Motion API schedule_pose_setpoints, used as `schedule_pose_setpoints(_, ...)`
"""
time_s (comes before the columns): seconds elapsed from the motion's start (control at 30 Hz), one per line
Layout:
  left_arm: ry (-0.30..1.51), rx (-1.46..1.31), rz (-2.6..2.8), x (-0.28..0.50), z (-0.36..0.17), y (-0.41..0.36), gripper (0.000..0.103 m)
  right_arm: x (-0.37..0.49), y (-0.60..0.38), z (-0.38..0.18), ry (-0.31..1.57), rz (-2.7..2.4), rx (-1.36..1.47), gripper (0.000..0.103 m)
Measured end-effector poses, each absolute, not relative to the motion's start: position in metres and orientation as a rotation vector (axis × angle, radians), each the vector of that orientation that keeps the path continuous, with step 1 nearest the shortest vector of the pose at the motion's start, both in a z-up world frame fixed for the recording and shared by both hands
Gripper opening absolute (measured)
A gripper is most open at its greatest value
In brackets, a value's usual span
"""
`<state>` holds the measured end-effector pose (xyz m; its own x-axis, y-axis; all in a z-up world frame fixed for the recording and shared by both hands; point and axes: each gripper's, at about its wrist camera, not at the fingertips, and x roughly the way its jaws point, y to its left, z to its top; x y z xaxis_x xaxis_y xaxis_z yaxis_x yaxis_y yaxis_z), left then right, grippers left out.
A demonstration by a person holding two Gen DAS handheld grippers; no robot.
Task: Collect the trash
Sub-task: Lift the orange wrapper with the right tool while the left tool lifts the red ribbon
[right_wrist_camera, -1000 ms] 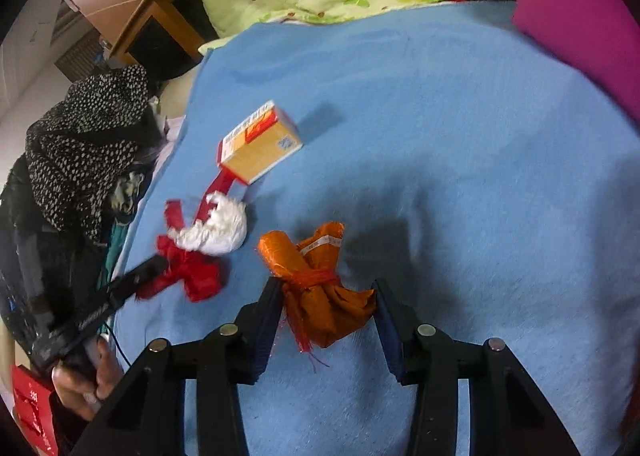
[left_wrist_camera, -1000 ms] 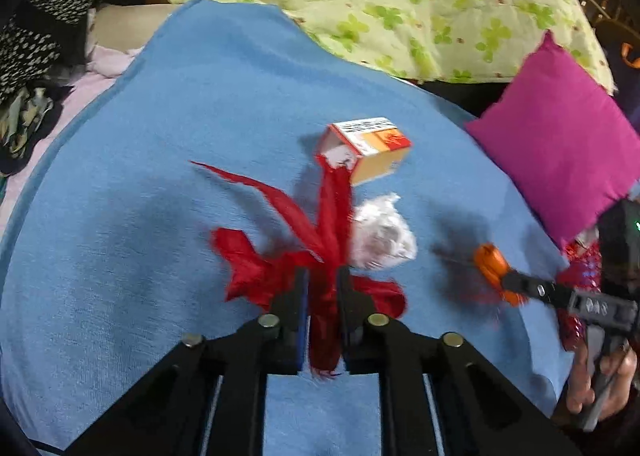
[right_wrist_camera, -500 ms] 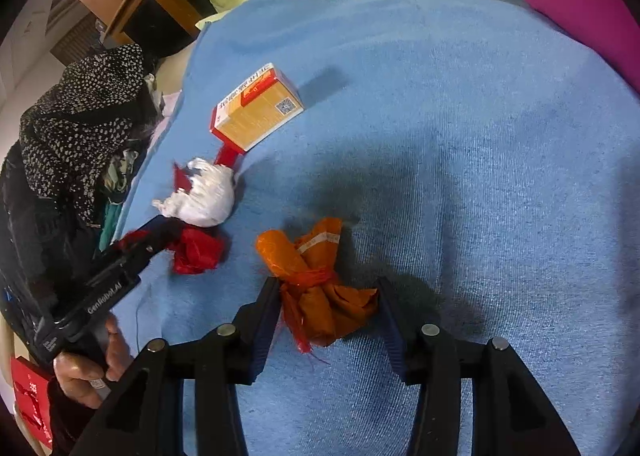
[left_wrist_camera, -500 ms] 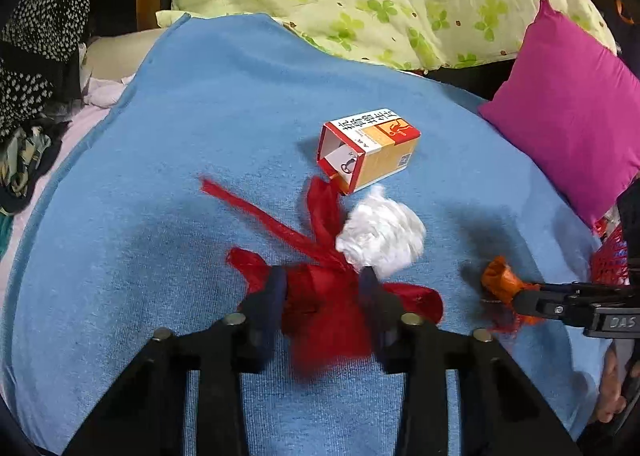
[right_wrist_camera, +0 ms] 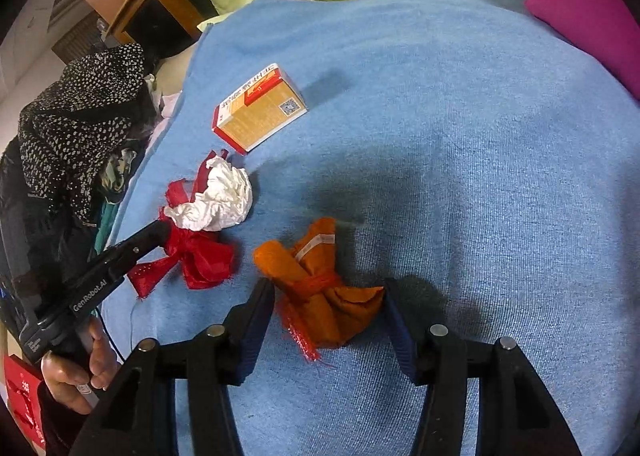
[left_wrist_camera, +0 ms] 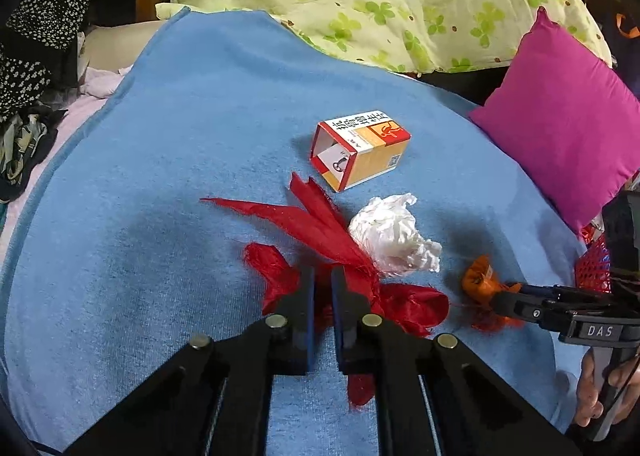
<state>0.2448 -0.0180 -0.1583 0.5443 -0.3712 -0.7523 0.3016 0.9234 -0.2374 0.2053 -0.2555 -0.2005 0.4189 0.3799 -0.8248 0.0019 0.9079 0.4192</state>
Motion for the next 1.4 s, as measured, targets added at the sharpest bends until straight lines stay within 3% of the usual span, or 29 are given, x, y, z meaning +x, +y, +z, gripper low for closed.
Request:
schedule_pose_setpoints(0.03, 0.912, -0.084, -0.408, 0.245, -0.158, -0.019, 0.015, 0.205, -0.255, -0.200, 1.117, 0.240, 0.379, 0.053)
schedule_pose_setpoints(0.07, 0.909, -0.080, -0.416, 0.244, -0.158, -0.021, 0.028, 0.205, -0.254, -0.198, 1.112, 0.237, 0.370, 0.050)
schedule_pose_setpoints(0.1, 0.907, -0.077, -0.426, 0.244, -0.158, -0.022, 0.050, 0.205, -0.253, -0.197, 1.108, 0.238, 0.369, 0.050)
schedule_pose_setpoints(0.17, 0.902, -0.048, -0.442, 0.243, -0.160, -0.030, 0.067, 0.204, -0.255, -0.196, 1.103, 0.244, 0.379, 0.050)
schedule_pose_setpoints(0.27, 0.904, 0.025, -0.455, 0.240, -0.165, -0.042, 0.067, 0.203, -0.260, -0.193, 1.095, 0.258, 0.406, 0.050)
schedule_pose_setpoints(0.33, 0.893, 0.046, -0.471, 0.236, -0.164, -0.048, 0.056, 0.201, -0.264, -0.190, 1.083, 0.259, 0.420, 0.050)
schedule_pose_setpoints(0.37, 0.891, 0.054, -0.487, 0.234, -0.163, -0.051, 0.046, 0.200, -0.266, -0.188, 1.076, 0.255, 0.421, 0.050)
schedule_pose_setpoints(0.57, 0.884, 0.085, -0.547, 0.220, -0.160, -0.062, 0.035, 0.196, -0.275, -0.185, 1.067, 0.249, 0.441, 0.050)
schedule_pose_setpoints(0.63, 0.893, 0.101, -0.568, 0.215, -0.160, -0.066, 0.005, 0.196, -0.277, -0.185, 1.068, 0.245, 0.446, 0.050)
schedule_pose_setpoints(0.67, 0.908, 0.112, -0.580, 0.214, -0.161, -0.069, 0.000, 0.196, -0.278, -0.185, 1.069, 0.242, 0.449, 0.050)
schedule_pose_setpoints(1.07, 0.935, 0.047, -0.585, 0.221, -0.159, -0.055, 0.000, 0.197, -0.277, -0.191, 1.125, 0.277, 0.448, 0.051)
schedule_pose_setpoints(1.13, 0.939, 0.039, -0.587, 0.222, -0.159, -0.054, 0.004, 0.198, -0.275, -0.193, 1.134, 0.275, 0.438, 0.053)
schedule_pose_setpoints(1.17, 0.941, 0.036, -0.592, 0.222, -0.159, -0.054, 0.014, 0.198, -0.274, -0.193, 1.141, 0.277, 0.431, 0.061)
schedule_pose_setpoints(1.2, 0.940, 0.033, -0.596, 0.222, -0.159, -0.054, 0.033, 0.197, -0.273, -0.194, 1.148, 0.281, 0.429, 0.064)
schedule_pose_setpoints(1.27, 0.922, 0.030, -0.593, 0.221, -0.158, -0.056, 0.058, 0.196, -0.272, -0.196, 1.154, 0.292, 0.428, 0.064)
schedule_pose_setpoints(1.4, 0.905, 0.016, -0.615, 0.222, -0.157, -0.061, 0.058, 0.193, -0.269, -0.196, 1.136, 0.282, 0.383, 0.064)
